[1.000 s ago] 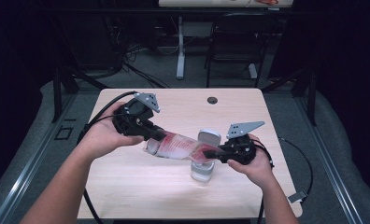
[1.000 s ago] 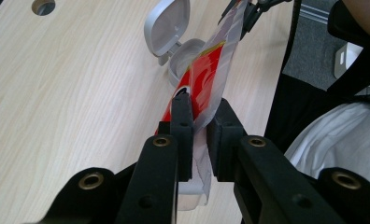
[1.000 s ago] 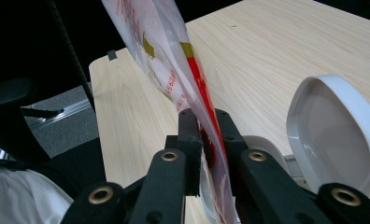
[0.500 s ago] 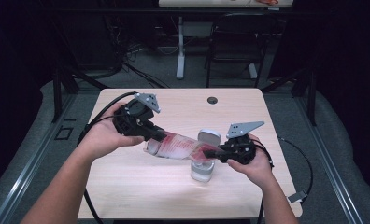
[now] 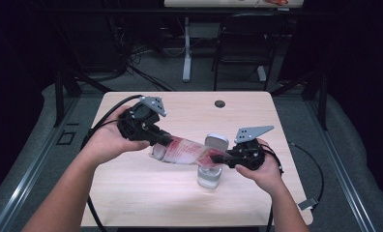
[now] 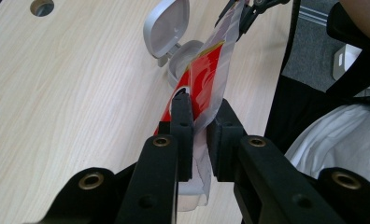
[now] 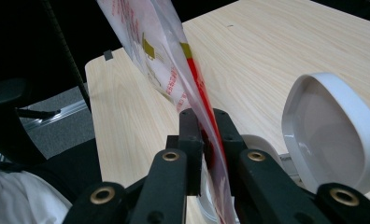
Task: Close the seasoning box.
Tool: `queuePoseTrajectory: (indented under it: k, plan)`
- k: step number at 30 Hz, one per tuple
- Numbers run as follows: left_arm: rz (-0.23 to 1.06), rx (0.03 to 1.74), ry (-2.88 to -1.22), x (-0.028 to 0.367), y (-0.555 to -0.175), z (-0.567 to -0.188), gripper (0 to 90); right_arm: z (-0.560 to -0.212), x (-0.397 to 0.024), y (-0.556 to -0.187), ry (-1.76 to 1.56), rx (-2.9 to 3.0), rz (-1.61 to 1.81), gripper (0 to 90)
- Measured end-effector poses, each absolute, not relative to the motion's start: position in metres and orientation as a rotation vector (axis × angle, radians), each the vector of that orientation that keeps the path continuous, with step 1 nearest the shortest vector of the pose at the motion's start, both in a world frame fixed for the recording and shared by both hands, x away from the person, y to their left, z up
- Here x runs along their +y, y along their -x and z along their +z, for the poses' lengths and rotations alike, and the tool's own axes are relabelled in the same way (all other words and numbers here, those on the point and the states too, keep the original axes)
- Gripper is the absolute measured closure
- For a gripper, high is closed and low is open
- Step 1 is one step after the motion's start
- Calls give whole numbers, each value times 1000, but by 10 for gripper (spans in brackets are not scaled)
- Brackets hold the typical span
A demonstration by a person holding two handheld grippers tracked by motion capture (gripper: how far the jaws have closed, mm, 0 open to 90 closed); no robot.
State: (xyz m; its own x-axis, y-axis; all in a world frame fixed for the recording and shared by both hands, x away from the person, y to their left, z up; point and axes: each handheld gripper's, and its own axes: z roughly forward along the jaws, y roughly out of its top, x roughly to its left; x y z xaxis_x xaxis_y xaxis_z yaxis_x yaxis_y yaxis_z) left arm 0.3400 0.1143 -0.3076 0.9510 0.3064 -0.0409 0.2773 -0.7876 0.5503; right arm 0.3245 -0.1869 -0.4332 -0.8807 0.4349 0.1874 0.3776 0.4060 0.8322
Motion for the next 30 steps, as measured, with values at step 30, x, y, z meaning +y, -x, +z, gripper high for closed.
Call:
queuePoseTrajectory:
  k: [30]
  plan:
    - [71, 410, -2518, 113, -340, -308, 822, -433, -188, -325, -751, 2574, 1499, 851]
